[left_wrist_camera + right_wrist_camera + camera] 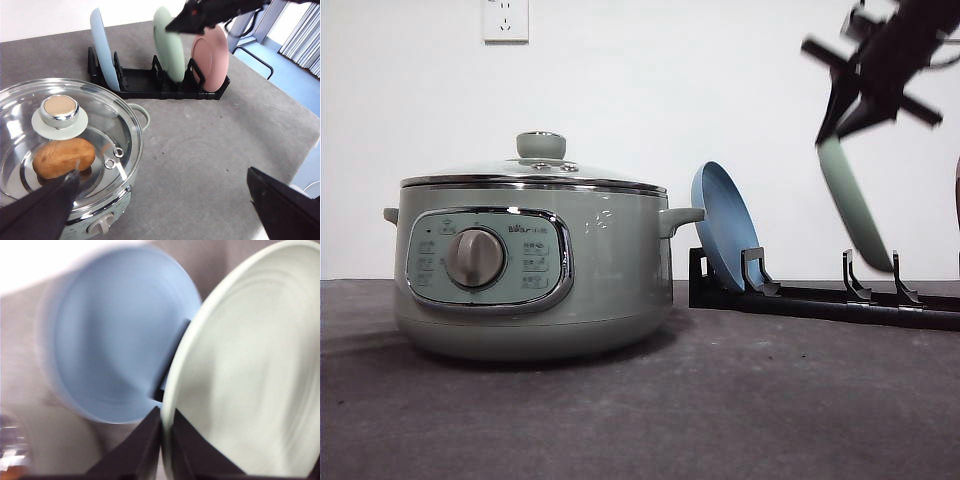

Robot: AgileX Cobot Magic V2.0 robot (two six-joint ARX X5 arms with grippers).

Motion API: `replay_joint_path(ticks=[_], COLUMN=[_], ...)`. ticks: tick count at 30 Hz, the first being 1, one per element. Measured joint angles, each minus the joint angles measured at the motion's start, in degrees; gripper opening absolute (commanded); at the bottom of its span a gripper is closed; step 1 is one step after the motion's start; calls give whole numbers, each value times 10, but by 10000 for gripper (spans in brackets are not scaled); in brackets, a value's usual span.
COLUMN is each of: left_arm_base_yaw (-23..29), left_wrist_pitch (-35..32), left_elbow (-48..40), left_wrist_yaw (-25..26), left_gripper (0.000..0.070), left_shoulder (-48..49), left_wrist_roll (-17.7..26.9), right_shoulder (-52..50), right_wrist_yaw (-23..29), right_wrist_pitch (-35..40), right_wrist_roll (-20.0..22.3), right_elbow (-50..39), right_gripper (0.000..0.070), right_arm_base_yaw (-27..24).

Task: Transfer potato from steamer to green plate

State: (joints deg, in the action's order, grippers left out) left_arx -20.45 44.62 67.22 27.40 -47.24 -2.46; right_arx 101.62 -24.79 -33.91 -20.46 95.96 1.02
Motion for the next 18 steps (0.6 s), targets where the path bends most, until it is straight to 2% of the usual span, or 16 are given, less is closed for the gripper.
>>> replay_joint_path(ticks=[5,9,15,18], left_arm_base_yaw=[0,0,0,0], left_wrist_pitch=[0,0,0,0], left_elbow=[0,0,0,0], left_wrist_yaw=[0,0,0,0], left_gripper=[700,700,700,700], left_shoulder=[0,0,0,0], left_wrist_roll=[0,0,0,0], right_shoulder=[-73,-128,-215,-261], right_wrist_yaw=[-24,-24,-11,17], right_wrist_pitch=[-7,-51,-142,-192], right_wrist_roll=[-8,3,74,106], right_elbow=[5,7,7,7], right_gripper=[3,3,3,3], right_arm_base_yaw=[0,6,37,64])
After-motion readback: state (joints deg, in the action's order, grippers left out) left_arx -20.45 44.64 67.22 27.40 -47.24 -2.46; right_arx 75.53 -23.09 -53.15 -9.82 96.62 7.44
